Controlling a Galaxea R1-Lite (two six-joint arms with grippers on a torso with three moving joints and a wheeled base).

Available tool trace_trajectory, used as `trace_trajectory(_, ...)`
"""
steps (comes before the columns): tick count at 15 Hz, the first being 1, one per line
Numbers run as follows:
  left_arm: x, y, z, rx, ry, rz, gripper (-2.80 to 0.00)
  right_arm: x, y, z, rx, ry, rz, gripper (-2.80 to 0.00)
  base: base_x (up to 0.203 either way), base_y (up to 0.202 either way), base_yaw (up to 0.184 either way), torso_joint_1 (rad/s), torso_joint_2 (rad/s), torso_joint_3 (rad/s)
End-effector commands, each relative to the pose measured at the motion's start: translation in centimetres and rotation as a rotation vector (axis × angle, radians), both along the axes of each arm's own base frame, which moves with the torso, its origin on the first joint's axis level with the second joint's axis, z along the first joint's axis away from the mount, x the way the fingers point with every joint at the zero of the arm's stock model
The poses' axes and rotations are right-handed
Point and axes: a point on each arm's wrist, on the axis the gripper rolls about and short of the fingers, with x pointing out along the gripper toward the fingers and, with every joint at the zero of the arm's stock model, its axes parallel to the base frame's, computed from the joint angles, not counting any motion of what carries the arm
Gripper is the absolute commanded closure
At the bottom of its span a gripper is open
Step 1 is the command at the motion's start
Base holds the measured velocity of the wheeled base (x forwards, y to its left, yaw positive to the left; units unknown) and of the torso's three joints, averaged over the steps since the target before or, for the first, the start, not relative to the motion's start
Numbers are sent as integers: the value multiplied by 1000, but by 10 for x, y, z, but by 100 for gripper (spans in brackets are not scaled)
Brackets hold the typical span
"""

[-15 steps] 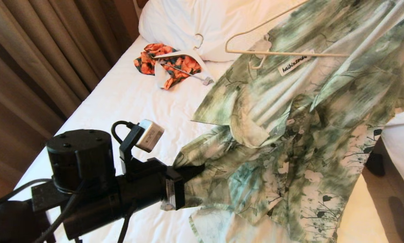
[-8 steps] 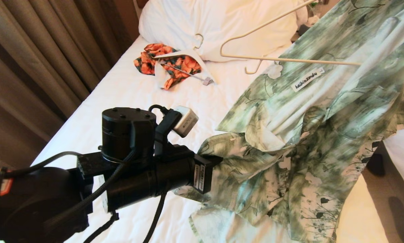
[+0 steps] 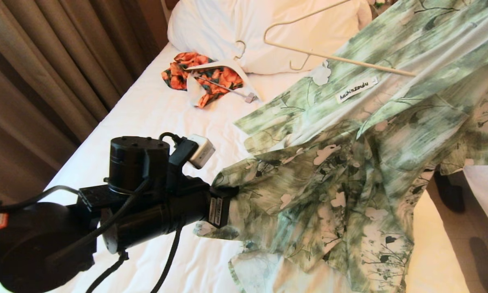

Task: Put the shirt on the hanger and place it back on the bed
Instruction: Take the clothes hanger out of the clothes

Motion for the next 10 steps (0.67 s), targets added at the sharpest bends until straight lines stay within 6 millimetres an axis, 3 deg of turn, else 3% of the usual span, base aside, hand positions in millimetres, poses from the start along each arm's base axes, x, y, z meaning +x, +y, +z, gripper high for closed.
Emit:
trace_trajectory(1, -9, 5, 6, -17, -22, -5, 0, 0, -1, 0, -1, 1, -4, 0, 0, 0, 0, 0, 0, 0)
trace_trajectory(2, -12, 1, 12, -32, -39, -28, -280, 0, -1, 0, -1, 1, -3, 0, 0, 0, 0, 0, 0, 0)
trace_trajectory(6, -25, 3, 32, -81, -95, -50, -280, -7, -2, 3, 3, -13, -3, 0, 0, 0, 0, 0, 0, 0)
trace_trajectory(10, -35, 25, 47, -98, -121, 8, -280, -16, -4, 6, 7, -28, -2, 0, 0, 0, 0, 0, 0, 0)
